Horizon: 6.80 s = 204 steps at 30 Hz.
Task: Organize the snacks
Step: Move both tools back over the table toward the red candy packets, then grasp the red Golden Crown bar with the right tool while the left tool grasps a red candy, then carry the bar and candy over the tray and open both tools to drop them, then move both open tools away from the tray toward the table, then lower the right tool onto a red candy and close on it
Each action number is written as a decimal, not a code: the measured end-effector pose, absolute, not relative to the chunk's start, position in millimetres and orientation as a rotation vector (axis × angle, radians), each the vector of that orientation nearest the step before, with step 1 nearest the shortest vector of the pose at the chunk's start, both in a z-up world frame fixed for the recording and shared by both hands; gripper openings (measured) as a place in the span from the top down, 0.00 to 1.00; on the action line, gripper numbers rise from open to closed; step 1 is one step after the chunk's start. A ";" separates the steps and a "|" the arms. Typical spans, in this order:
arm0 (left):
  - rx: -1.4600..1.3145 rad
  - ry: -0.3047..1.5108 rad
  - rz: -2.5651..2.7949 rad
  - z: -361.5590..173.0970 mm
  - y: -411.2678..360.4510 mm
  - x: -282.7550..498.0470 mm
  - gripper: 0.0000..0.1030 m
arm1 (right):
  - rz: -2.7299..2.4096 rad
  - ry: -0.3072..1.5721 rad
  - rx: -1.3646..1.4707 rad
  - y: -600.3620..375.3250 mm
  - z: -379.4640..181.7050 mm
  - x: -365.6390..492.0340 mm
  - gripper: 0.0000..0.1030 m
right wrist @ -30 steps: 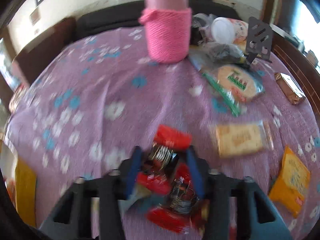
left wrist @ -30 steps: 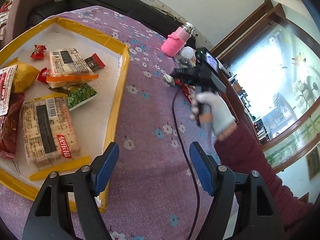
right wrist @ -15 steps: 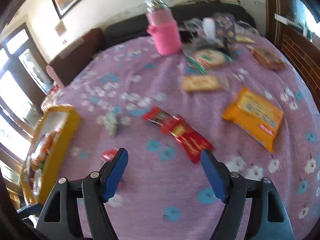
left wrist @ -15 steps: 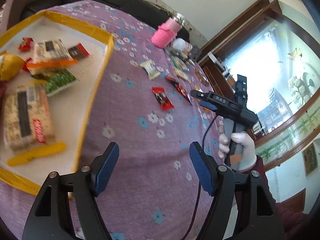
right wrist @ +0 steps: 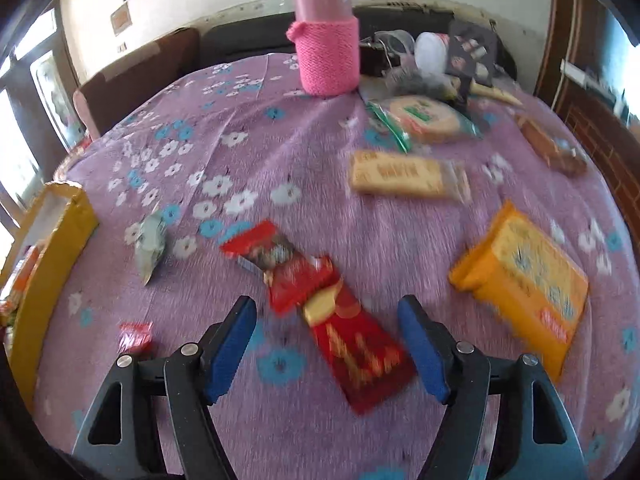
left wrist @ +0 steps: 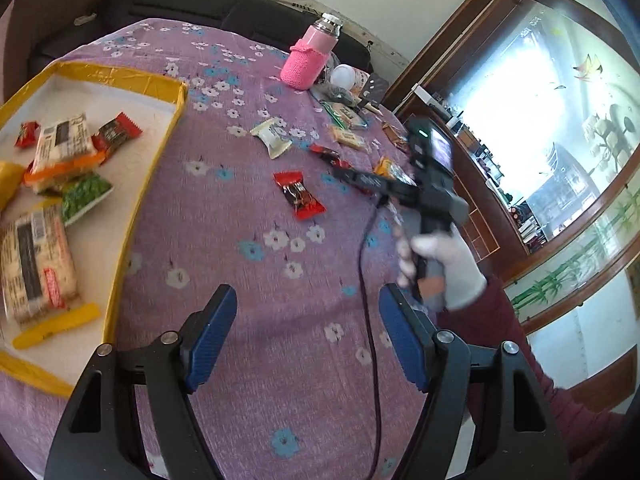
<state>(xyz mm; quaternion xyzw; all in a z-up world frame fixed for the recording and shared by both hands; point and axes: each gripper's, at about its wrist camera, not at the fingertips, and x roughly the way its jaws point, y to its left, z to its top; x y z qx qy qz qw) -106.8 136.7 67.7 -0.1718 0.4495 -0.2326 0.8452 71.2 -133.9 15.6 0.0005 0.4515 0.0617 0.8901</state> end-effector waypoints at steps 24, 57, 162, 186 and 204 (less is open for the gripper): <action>0.146 0.932 -0.272 9.2 4.3 19.7 0.70 | 0.214 0.859 0.240 -174.0 37.5 40.5 0.70; 0.143 0.972 -0.258 6.2 18.4 18.8 0.41 | 0.236 0.844 0.288 -166.2 32.5 38.3 0.70; -0.293 0.681 -0.064 136.4 172.1 -181.3 0.18 | 0.498 0.703 0.271 -40.5 85.9 -124.5 0.35; 0.032 0.756 0.098 102.9 122.6 -163.0 0.17 | 0.433 0.748 0.277 -74.8 67.0 -115.1 0.28; -0.128 0.995 -0.259 42.2 83.7 -95.2 0.18 | 0.179 0.834 0.308 -176.8 52.7 -34.6 0.27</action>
